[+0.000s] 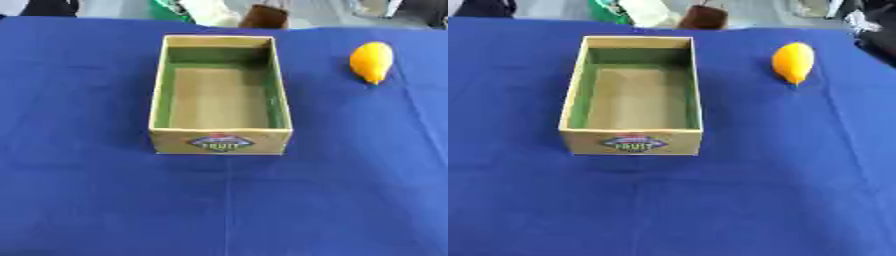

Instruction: Pick up objects on the table and place them in the box.

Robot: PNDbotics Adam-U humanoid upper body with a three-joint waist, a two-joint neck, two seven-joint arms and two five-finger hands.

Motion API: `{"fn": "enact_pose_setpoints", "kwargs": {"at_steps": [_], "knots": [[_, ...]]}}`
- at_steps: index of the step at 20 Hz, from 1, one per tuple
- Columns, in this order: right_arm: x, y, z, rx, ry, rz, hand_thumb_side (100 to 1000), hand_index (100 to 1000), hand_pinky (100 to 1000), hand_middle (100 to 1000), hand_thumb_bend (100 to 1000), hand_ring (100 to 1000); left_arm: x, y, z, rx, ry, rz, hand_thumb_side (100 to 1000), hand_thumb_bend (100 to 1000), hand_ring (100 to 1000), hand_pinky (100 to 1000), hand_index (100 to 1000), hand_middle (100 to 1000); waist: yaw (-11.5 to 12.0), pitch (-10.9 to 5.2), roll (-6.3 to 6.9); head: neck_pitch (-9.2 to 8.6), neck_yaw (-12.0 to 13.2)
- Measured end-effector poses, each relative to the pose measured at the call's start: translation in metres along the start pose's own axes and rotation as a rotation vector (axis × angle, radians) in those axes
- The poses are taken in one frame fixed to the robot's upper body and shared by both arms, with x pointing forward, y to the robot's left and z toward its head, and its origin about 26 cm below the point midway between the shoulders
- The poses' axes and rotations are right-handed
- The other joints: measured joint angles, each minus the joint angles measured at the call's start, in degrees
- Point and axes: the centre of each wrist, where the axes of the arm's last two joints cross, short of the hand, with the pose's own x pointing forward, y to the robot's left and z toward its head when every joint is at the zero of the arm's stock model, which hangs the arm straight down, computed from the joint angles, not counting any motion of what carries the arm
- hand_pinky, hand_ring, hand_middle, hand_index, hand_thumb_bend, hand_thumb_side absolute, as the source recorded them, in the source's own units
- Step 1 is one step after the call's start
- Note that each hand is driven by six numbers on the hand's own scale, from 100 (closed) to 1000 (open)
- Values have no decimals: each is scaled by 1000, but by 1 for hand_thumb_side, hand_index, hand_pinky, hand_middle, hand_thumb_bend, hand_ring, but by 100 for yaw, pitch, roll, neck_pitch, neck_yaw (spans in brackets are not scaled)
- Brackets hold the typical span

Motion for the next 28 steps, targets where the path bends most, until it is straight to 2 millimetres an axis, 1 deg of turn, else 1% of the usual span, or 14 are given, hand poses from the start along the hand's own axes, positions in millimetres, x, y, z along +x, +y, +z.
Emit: {"fn": "enact_pose_setpoints", "kwargs": {"at_steps": [2, 3, 4, 5, 10, 13, 14, 15, 19, 21, 22, 23, 24, 28], "knots": [[0, 0, 0, 5, -4, 0, 1000, 813, 795, 730, 213, 831, 0, 0, 0, 1, 1, -1, 918, 100, 544, 604, 637, 500, -2, 2, -5, -10, -25], [0, 0, 0, 9, -7, 2, 1000, 830, 801, 742, 258, 841, 0, 0, 1, 2, 2, 0, 919, 100, 544, 605, 637, 500, -2, 7, -6, -10, -36], [0, 0, 0, 12, -10, 3, 1000, 832, 801, 743, 263, 842, -1, -1, 1, 3, 3, 1, 919, 100, 544, 605, 636, 500, -2, 16, -9, -10, -47], [0, 0, 0, 16, -14, 4, 1000, 853, 811, 760, 315, 857, -1, -1, 1, 4, 4, 2, 919, 100, 544, 605, 636, 500, -1, 33, -16, -10, -59], [1, -3, -4, 43, -28, 0, 993, 847, 814, 777, 414, 884, -1, 0, 1, 6, 3, -2, 920, 100, 543, 606, 636, 499, 44, 93, -62, -32, -133], [0, -4, -9, 80, -30, -20, 925, 878, 837, 801, 565, 912, -1, 0, 1, 6, 3, -3, 921, 100, 543, 607, 636, 499, 71, 134, -81, -68, -189], [0, -4, -11, 95, -33, -27, 914, 882, 840, 803, 586, 915, -1, 0, 1, 5, 3, -4, 921, 100, 543, 607, 636, 499, 84, 147, -87, -83, -206], [-1, -4, -12, 111, -36, -33, 871, 894, 851, 814, 670, 930, -1, 0, 1, 4, 2, -4, 920, 100, 543, 608, 635, 499, 92, 162, -94, -94, -214], [-7, -4, -20, 186, -36, -44, 786, 917, 864, 827, 796, 947, -1, 0, 1, 0, 3, -5, 921, 100, 543, 609, 635, 499, 109, 229, -115, -114, -235], [-11, -4, -24, 221, -29, -44, 738, 926, 874, 843, 816, 959, -1, 0, 1, -2, 2, -6, 923, 100, 542, 610, 635, 499, 120, 266, -120, -136, -241], [-14, -4, -25, 238, -25, -44, 711, 927, 890, 857, 802, 974, -1, 0, 1, -3, 1, -7, 923, 100, 542, 610, 635, 498, 131, 288, -130, -156, -245], [-16, -3, -27, 255, -22, -44, 665, 926, 926, 857, 720, 999, -1, 0, 1, -4, 1, -7, 920, 100, 542, 610, 635, 498, 140, 312, -143, -163, -250], [-18, -4, -29, 269, -20, -44, 643, 929, 939, 855, 682, 1000, -1, 0, 2, -4, 2, -7, 910, 100, 542, 611, 635, 498, 146, 332, -152, -178, -257], [-23, -6, -34, 315, -20, -50, 621, 943, 946, 849, 665, 1000, -1, -1, 2, -7, 4, -6, 908, 100, 542, 611, 634, 498, 168, 401, -163, -251, -264]]}}
